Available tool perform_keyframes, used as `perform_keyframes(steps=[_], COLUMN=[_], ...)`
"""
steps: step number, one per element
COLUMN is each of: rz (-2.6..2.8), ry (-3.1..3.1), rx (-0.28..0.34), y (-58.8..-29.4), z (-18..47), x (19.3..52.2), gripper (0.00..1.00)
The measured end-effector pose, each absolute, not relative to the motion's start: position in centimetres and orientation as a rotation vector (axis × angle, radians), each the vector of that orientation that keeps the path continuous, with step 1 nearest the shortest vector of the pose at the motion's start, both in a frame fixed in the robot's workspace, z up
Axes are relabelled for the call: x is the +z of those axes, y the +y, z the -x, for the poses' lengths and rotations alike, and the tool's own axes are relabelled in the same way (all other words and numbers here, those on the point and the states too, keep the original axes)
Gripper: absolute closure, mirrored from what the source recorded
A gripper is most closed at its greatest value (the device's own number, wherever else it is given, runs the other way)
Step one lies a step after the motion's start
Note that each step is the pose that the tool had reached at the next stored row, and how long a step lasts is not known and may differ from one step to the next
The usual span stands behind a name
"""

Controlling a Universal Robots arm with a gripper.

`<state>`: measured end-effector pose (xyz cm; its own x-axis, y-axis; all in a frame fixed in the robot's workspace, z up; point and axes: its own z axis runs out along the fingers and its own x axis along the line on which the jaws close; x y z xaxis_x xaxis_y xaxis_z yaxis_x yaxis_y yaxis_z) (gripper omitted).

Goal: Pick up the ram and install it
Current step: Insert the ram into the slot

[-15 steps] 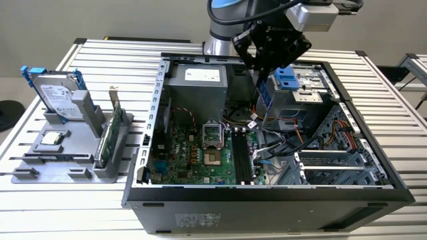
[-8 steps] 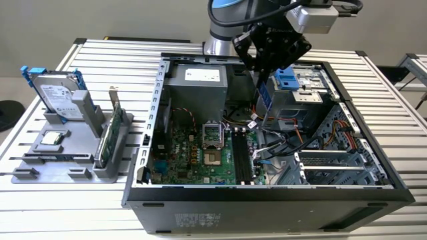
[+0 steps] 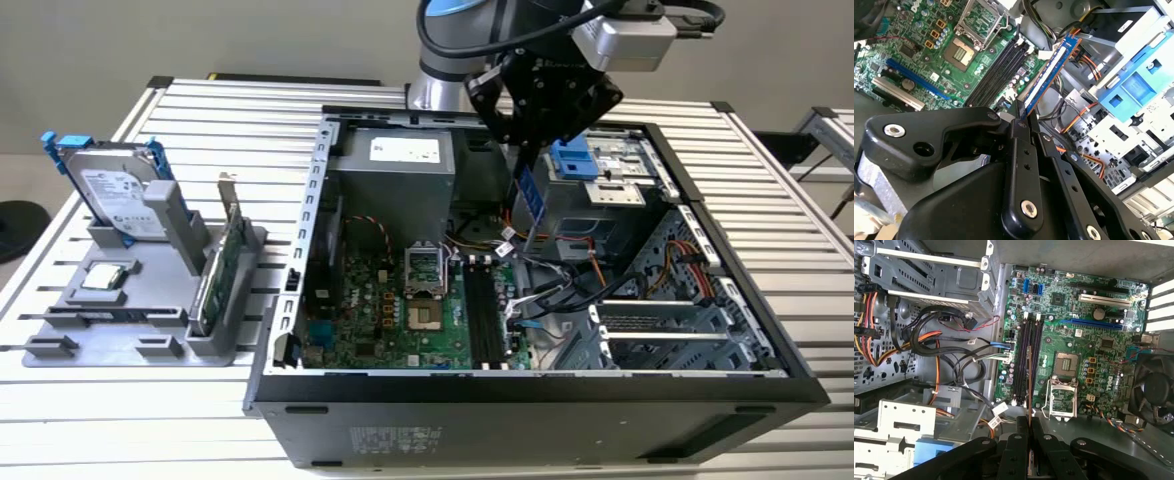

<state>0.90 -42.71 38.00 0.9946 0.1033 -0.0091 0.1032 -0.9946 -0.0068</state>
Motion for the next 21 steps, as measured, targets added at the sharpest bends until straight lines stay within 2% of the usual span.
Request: perform_keyframes(steps=[21], rz=[3.131], ry=[-0.162], rx=[0.015], y=[-42.77], z=[-1.04], x=[37.36], gripper=[1.00])
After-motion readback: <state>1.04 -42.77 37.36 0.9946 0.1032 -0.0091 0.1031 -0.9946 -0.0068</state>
